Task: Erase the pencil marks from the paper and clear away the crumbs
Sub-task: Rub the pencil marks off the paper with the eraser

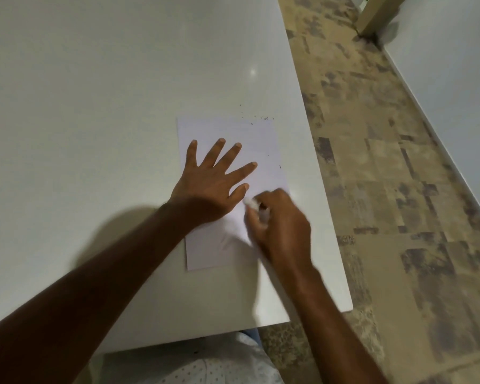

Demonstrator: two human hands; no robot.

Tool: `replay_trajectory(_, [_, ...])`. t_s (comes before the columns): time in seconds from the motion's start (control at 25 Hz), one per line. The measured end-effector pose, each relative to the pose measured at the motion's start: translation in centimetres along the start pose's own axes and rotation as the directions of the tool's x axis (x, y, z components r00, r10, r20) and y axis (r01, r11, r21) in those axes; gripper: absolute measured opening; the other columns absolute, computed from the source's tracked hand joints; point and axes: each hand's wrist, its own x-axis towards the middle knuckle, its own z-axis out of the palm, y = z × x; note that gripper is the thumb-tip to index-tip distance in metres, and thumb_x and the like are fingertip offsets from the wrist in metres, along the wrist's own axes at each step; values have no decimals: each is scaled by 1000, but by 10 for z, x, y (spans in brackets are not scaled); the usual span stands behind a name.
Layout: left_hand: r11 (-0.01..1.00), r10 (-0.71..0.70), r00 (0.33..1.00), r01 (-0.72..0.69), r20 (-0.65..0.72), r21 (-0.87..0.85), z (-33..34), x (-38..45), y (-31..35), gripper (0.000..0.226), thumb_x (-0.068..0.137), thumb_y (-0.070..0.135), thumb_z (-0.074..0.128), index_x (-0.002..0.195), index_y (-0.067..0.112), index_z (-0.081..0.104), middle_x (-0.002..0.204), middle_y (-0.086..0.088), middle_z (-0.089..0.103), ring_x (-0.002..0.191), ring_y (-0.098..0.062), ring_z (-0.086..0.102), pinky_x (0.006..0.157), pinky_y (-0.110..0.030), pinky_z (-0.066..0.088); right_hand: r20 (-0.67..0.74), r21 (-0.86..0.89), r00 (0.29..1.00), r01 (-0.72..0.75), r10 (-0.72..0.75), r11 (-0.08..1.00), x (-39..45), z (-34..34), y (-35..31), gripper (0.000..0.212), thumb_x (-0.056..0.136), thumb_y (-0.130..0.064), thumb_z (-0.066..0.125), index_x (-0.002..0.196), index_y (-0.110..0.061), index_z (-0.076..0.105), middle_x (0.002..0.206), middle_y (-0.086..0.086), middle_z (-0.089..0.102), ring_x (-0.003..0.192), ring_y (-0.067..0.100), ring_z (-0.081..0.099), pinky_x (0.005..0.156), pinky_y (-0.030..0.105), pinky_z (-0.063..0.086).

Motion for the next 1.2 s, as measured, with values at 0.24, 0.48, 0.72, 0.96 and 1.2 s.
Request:
replay_trajectory(0.24, [1000,-6,998,7,61,-13,-2,4,-1,57,102,59,9,158,49,9,170,3,0,157,-26,-3,119,-66,-6,-11,36,999,35,-34,999,0,-5,5,11,99,-39,68,96,-28,71,95,-11,66,80,1,54,68,18,43])
replay_trajectory(0.48, [1000,-1,1000,1,1,-4,2,0,0,53,104,56,17,157,50,16,170,1,9,157,-26,4,120,-66,-1,233,71,931,272,-281,960,-66,0,-10,8,96,-34,73,98,-27,75,93,-8,68,78,9,61,74,4,38])
replay_trajectory(0.72, [1000,-16,999,16,47,-4,-2,2,0,54,104,57,13,158,50,10,171,2,2,157,-25,-2,119,-67,-3,67,-11,998,16,-15,1000,-15,-12,-3,11,98,-37,69,94,-27,71,90,-10,65,76,7,56,65,2,29])
replay_trajectory(0.96, [1000,-6,999,7,47,-5,-3,1,0,54,105,57,13,158,50,11,171,2,4,158,-26,-1,119,-67,-2,134,99,989,57,-70,993,-22,-10,7,13,98,-41,70,98,-29,73,90,-15,63,78,1,54,70,4,40])
replay_trajectory(1.2, [1000,-22,995,22,97,6,-7,2,1,55,103,58,6,157,51,3,171,4,-5,157,-24,-9,119,-67,-4,222,60,966,124,-134,991,-58,-2,-13,17,100,-40,66,97,-25,74,91,-6,68,76,4,56,70,6,43])
